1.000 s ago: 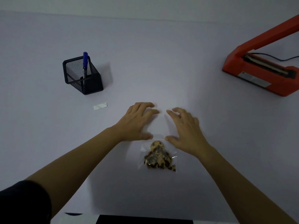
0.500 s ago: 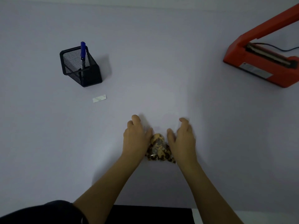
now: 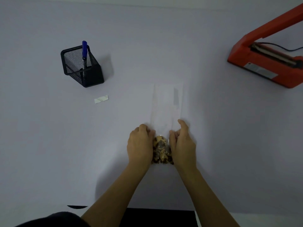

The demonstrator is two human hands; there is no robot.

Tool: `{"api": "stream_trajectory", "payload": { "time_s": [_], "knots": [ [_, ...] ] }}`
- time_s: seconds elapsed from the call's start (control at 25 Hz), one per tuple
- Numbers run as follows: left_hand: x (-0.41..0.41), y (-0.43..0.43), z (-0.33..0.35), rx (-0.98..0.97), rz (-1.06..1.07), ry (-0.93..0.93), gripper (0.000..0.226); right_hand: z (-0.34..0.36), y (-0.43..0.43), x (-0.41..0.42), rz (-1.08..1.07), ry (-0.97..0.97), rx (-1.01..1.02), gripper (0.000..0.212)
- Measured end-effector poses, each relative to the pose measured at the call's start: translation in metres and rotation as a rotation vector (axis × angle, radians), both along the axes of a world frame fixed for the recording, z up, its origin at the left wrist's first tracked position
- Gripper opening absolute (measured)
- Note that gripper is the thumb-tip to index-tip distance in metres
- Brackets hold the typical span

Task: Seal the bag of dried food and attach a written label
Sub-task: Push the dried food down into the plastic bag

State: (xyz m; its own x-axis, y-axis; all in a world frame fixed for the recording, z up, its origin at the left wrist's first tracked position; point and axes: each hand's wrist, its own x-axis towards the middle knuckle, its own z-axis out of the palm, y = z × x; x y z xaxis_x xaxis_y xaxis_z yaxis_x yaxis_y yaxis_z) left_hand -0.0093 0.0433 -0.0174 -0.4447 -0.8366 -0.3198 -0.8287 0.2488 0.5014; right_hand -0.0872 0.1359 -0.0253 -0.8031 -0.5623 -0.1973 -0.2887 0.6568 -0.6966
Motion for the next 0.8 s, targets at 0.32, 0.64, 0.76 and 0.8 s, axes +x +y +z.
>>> {"api": "stream_trajectory", "payload": {
  "time_s": [0.32,0.64,0.76,0.8],
  "knots": [
    [0.014,0.006,-0.018,-0.227,-0.219,0.151,0.018,0.002,0.005,0.000,-0.026,-0.083,-0.077,0.064],
    [0.020,0.006,-0.032,-0.335,-0.303,0.251,0.013,-0.001,0.007,0.000,-0.022,-0.086,-0.102,0.055],
    [0.020,0.005,-0.032,-0.311,-0.283,0.252,0.015,-0.002,0.011,-0.001,-0.006,-0.092,-0.142,0.061],
    [0.020,0.005,-0.032,-0.300,-0.276,0.252,0.016,-0.002,0.012,-0.002,-0.003,-0.115,-0.148,0.065]
  ]
}}
